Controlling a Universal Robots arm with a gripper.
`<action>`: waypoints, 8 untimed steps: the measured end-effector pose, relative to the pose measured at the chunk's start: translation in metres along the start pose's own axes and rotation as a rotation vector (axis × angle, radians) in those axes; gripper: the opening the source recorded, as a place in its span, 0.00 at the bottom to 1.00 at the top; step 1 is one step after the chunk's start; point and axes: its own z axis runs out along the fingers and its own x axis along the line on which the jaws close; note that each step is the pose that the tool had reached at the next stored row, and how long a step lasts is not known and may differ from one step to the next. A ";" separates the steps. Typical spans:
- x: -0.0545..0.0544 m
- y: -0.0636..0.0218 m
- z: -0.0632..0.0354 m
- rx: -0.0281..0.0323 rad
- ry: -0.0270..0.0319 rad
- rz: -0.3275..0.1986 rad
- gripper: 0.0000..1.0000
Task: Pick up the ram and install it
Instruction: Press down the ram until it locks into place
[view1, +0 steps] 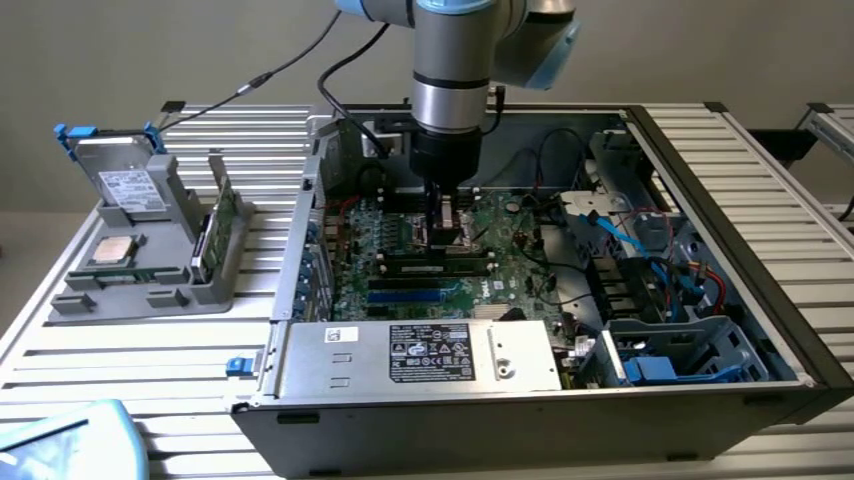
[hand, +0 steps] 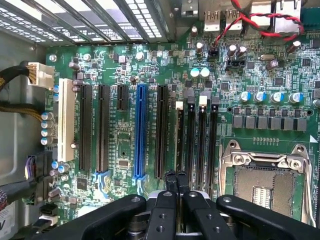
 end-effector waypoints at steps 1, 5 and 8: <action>0.000 -0.0003 -0.0010 -0.0001 -0.0009 0.000 0.10; 0.002 -0.0015 -0.0071 -0.0043 -0.0004 -0.002 0.10; 0.004 -0.0033 -0.0106 -0.0101 -0.0003 -0.003 0.10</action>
